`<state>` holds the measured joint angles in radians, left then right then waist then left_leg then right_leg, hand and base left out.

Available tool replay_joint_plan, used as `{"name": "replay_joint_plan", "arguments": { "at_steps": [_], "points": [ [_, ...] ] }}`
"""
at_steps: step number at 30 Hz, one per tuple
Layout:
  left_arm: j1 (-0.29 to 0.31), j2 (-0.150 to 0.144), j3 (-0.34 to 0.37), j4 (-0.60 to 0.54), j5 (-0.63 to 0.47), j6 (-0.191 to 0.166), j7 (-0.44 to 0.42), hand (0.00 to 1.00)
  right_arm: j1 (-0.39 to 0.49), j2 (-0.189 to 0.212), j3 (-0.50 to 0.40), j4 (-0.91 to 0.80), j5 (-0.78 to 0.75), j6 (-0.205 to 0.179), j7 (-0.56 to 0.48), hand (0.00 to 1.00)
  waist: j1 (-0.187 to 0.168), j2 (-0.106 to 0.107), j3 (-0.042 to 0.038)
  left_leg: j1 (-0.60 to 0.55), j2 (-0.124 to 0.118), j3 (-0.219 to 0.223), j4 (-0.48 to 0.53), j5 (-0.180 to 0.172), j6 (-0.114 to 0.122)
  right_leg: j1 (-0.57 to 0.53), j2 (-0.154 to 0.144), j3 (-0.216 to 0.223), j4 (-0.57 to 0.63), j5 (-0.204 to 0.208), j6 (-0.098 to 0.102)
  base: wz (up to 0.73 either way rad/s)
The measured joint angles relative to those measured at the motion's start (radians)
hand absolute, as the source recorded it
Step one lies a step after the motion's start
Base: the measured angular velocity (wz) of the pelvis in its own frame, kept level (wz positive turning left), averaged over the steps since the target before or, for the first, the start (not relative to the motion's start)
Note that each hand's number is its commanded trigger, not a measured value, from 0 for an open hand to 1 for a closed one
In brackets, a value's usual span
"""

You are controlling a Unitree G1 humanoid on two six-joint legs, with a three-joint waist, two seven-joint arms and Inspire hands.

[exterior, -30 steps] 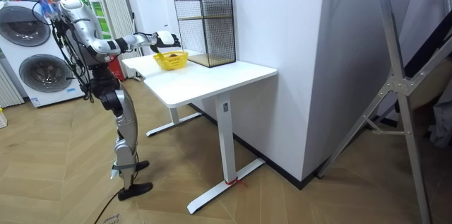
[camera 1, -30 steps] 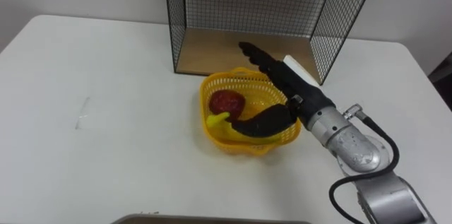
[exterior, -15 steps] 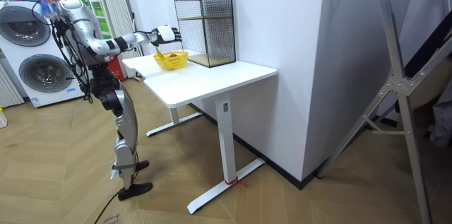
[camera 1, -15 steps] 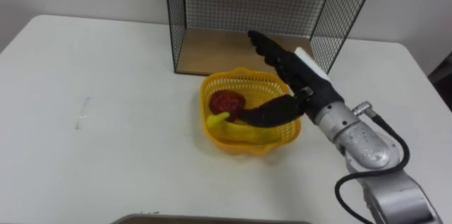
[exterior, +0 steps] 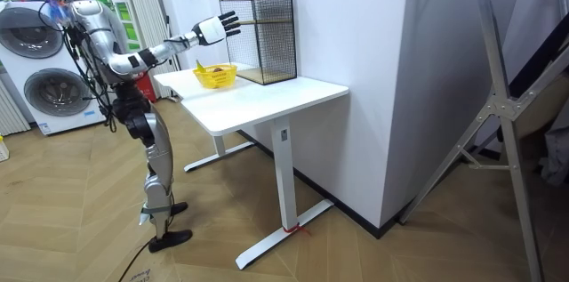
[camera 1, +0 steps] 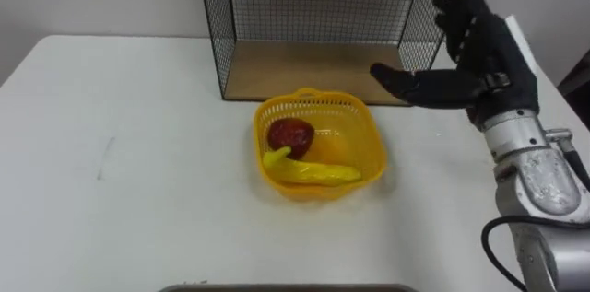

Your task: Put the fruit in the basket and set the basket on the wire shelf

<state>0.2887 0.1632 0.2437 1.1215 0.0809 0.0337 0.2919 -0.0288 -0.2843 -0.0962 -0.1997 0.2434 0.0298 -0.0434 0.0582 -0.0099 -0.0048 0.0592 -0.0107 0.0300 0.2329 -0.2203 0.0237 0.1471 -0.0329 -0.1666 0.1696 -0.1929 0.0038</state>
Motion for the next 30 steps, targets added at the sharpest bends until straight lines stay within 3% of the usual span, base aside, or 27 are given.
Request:
{"name": "replay_joint_plan", "arguments": {
  "at_steps": [5, 7, 9, 13, 14, 17, 20, 22, 27, 30],
  "points": [
    [0.018, 0.001, 0.177, 0.0, -0.224, -0.003, 0.133, 0.0, 0.075, -0.02, -0.05, -0.016, 0.093, -0.001, -0.084, 0.0, 0.009, -0.004, -0.0006, 0.016, 0.0, 0.001, -0.01, 0.0, 0.0, 0.011, 0.0, 0.003, -0.001, 0.0, 0.0, -0.02],
    [0.018, 0.003, 0.261, -0.018, -0.316, -0.004, 0.225, 0.0, 0.094, -0.02, -0.059, -0.018, 0.104, 0.002, -0.129, 0.0, 0.009, -0.004, -0.0016, 0.014, -0.001, -0.003, -0.01, 0.0, 0.001, 0.01, -0.001, 0.002, -0.001, 0.0, 0.0, 0.0],
    [0.019, 0.004, 0.304, -0.059, -0.345, -0.005, 0.301, 0.0, 0.11, -0.019, -0.067, -0.018, 0.1, 0.003, -0.156, 0.0, 0.01, -0.001, -0.0015, 0.014, -0.001, -0.005, -0.009, 0.002, 0.001, 0.008, -0.001, 0.003, -0.001, 0.0, 0.0, 0.02],
    [0.02, 0.021, 0.355, -0.208, -0.403, -0.023, 0.463, 0.0, 0.17, -0.019, -0.077, -0.056, 0.099, 0.003, -0.21, 0.0, 0.041, 0.014, -0.0113, 0.014, -0.001, -0.004, -0.008, 0.002, 0.001, 0.01, -0.002, 0.002, 0.0, 0.0, 0.0, 0.0],
    [0.019, 0.022, 0.363, -0.228, -0.403, -0.027, 0.486, 0.0, 0.173, -0.019, -0.076, -0.056, 0.098, 0.003, -0.215, 0.0, 0.041, 0.018, -0.0136, 0.015, -0.001, -0.004, -0.008, 0.002, 0.001, 0.01, -0.002, 0.002, 0.001, 0.0, 0.0, 0.0],
    [0.007, 0.027, 0.425, -0.434, -0.381, -0.032, 0.583, 0.0, 0.198, -0.019, -0.09, -0.058, 0.059, 0.007, -0.249, 0.0, 0.056, 0.024, -0.0153, 0.017, -0.001, -0.006, -0.009, 0.005, 0.0, 0.006, -0.002, 0.002, 0.001, 0.0, 0.0, 0.0],
    [0.012, 0.037, 0.424, -0.656, -0.342, -0.044, 0.664, 0.0, 0.209, -0.02, -0.108, -0.057, 0.057, 0.006, -0.263, 0.0, 0.071, 0.036, -0.0136, 0.019, -0.002, -0.004, -0.009, 0.006, 0.0, 0.008, -0.002, 0.014, -0.003, 0.0, 0.0, -0.01],
    [-0.016, 0.039, 0.432, -0.81, -0.297, -0.056, 0.718, 0.0, 0.221, -0.018, -0.109, -0.057, 0.053, 0.006, -0.268, 0.0, 0.084, 0.043, -0.0136, 0.02, -0.003, -0.004, -0.009, 0.006, 0.0, 0.009, -0.002, 0.017, -0.003, 0.0, 0.0, 0.0],
    [-0.03, 0.039, 0.422, -1.088, -0.179, -0.079, 0.77, 0.0, 0.228, 0.001, -0.111, -0.045, 0.02, 0.005, -0.273, 0.0, 0.071, 0.044, -0.0121, 0.011, -0.003, -0.007, -0.008, 0.007, 0.0, 0.007, -0.002, 0.002, -0.014, 0.0, 0.0, 0.03],
    [-0.043, 0.039, 0.398, -1.244, -0.1, -0.081, 0.763, 0.0, 0.228, 0.008, -0.113, -0.034, 0.022, 0.005, -0.271, 0.0, 0.057, 0.03, -0.0042, 0.003, -0.005, -0.013, -0.004, 0.007, 0.0, 0.005, -0.001, -0.003, -0.019, 0.0, 0.0, 0.06]
  ]
}}
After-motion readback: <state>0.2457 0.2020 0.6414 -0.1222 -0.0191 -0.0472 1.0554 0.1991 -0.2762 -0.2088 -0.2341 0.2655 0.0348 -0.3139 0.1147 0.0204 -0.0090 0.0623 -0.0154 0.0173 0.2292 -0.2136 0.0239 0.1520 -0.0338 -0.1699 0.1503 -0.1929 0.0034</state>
